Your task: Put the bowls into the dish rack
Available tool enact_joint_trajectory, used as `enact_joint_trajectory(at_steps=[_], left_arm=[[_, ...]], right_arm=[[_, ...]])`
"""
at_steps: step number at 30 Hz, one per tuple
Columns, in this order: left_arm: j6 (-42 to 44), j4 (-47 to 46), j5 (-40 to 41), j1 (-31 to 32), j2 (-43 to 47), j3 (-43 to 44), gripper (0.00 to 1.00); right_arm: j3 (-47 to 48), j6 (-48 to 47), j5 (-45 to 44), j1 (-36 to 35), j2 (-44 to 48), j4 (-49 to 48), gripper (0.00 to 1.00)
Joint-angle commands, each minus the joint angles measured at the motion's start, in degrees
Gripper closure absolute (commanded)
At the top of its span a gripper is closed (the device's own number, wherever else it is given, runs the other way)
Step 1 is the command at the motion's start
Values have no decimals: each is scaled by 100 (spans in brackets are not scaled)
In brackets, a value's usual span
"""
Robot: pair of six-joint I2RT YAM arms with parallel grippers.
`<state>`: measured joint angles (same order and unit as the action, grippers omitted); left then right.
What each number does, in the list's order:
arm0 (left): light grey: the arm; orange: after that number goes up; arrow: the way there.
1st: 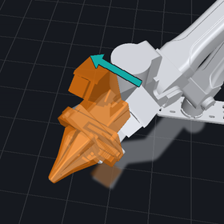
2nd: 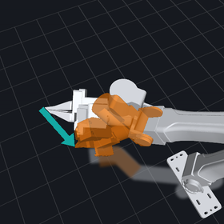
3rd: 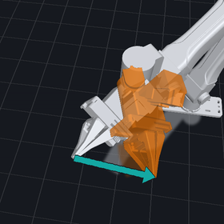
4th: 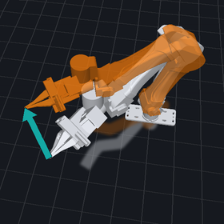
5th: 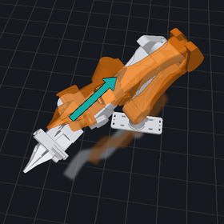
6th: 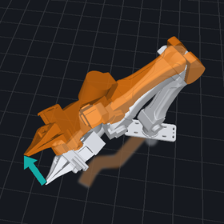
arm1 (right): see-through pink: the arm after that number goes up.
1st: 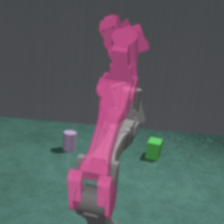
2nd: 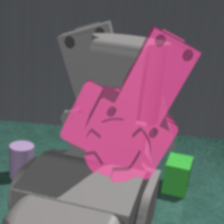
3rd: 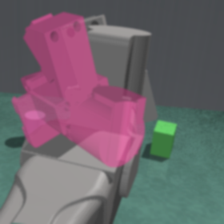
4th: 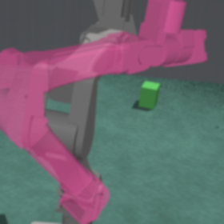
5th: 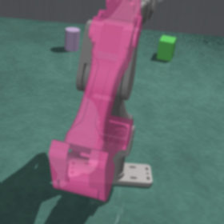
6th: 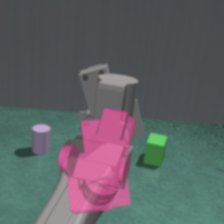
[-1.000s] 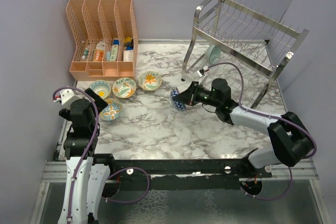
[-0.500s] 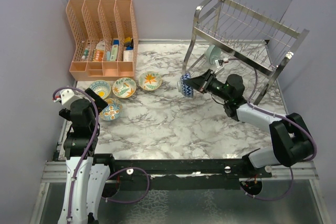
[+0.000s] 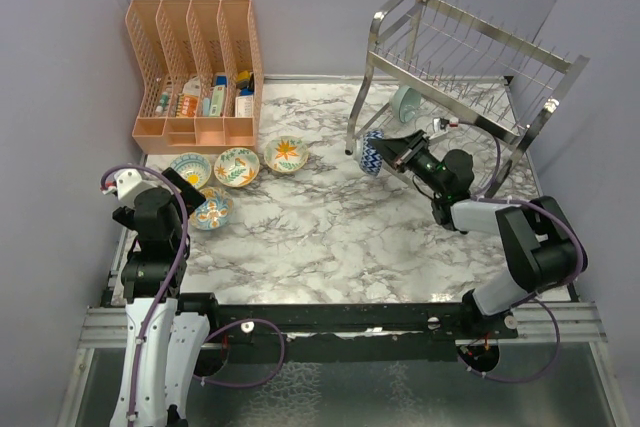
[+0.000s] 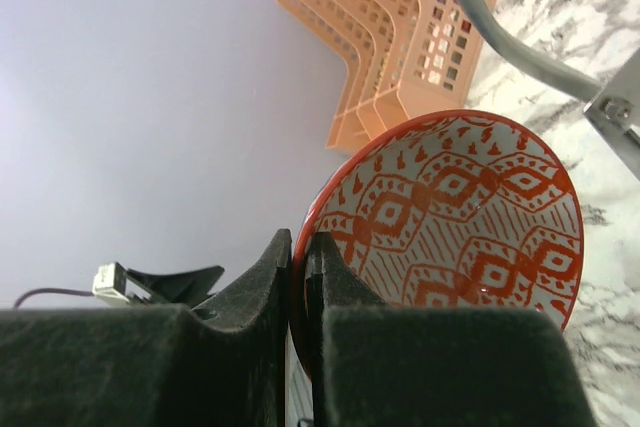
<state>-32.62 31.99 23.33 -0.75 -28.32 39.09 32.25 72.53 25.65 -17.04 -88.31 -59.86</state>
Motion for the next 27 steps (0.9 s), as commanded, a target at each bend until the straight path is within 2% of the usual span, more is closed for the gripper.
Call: enact_joint_trajectory(at_steps=[1,7,15,27], left_arm=[[63,-70,-144,-48,-33,92,1],[71,-83,-185,-48,-54,81,1],[96,-114,-241,-48,-168,79,1],[123,-123,-309,-72,-315,75,1]], right_arm=[[80,477,-455,112,-323,-1605,99],[312,558,-792,312,-692,-1964,99],[497,814,-1251,623,-1497,-3257,99],[716,773,-2073,971,-2297,-4173,99]])
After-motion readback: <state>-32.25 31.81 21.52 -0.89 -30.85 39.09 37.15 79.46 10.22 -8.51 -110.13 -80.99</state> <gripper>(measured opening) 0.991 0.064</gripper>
